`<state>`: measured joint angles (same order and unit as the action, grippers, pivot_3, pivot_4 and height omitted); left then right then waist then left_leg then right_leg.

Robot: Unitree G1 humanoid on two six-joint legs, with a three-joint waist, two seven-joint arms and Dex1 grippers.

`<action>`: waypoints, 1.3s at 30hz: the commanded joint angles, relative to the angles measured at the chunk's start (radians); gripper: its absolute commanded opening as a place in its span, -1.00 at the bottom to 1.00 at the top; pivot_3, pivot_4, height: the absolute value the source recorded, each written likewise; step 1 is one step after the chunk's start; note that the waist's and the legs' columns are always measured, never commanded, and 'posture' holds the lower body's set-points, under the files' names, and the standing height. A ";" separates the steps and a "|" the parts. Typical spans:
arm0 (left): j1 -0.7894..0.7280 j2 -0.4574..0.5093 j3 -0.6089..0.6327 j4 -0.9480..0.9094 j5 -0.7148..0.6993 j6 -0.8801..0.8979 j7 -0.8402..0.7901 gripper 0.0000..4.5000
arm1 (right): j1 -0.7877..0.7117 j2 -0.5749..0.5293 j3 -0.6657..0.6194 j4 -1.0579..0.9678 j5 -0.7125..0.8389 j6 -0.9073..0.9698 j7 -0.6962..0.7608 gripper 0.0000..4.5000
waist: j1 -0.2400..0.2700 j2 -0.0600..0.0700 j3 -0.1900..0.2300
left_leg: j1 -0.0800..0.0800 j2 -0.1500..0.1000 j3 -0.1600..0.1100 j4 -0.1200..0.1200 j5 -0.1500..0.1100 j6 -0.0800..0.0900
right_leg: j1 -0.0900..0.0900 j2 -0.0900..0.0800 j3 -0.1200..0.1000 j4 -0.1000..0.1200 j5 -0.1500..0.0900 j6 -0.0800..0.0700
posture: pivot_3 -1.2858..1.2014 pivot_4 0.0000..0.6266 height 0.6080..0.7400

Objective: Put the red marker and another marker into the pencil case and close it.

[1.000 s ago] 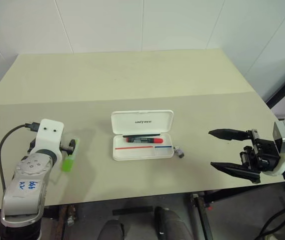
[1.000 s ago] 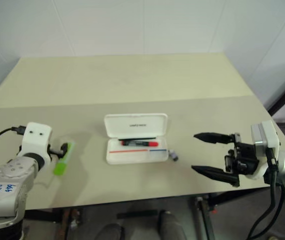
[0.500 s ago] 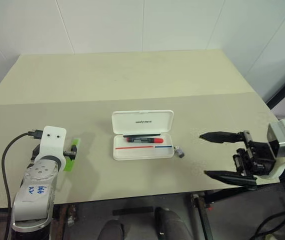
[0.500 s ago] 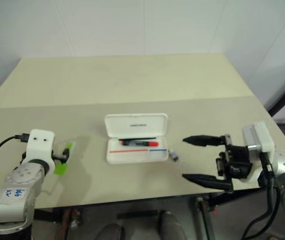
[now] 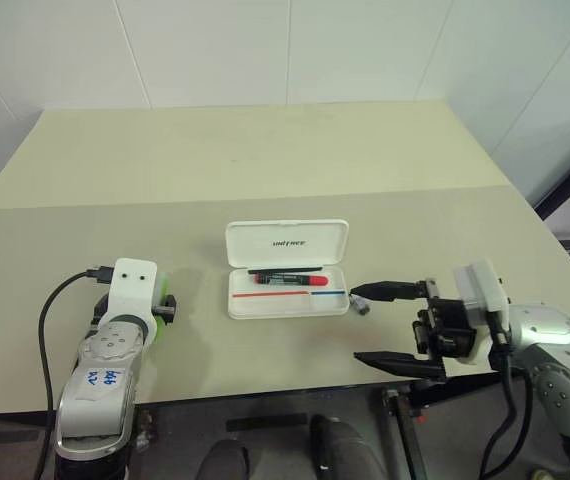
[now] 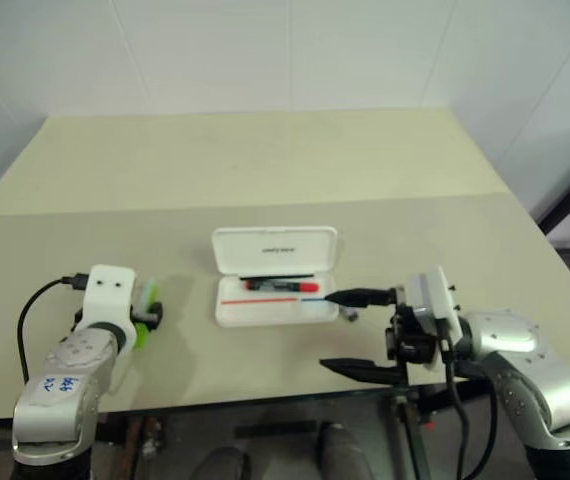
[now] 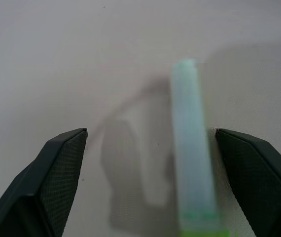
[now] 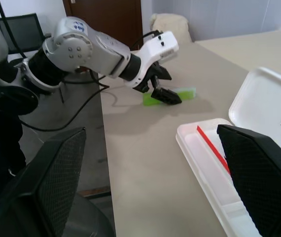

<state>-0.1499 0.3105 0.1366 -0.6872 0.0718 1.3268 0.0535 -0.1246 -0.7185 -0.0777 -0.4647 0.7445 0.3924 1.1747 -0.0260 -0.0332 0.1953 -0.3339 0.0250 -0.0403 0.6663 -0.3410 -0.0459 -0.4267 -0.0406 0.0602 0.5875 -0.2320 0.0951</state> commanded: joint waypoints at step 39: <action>-0.047 -0.049 -0.018 0.086 0.070 0.069 0.014 -0.80 | -0.007 0.005 -0.023 0.049 -0.055 -0.062 0.000 1.00 | -0.008 0.002 -0.001 | 0.003 -0.001 -0.001 0.000 0.001 0.001 | 0.001 0.001 0.000 0.000 0.002 -0.003 | 0.03 -0.52 1.00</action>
<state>-0.1985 0.2603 0.0934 -0.6491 0.1198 1.3833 0.0509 -0.1342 -0.6991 -0.0576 -0.4032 0.6798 0.3494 1.1736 -0.0339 -0.0312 0.1942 -0.3312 0.0243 -0.0415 0.6665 -0.3398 -0.0447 -0.4259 -0.0394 0.0607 0.5870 -0.2304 0.0925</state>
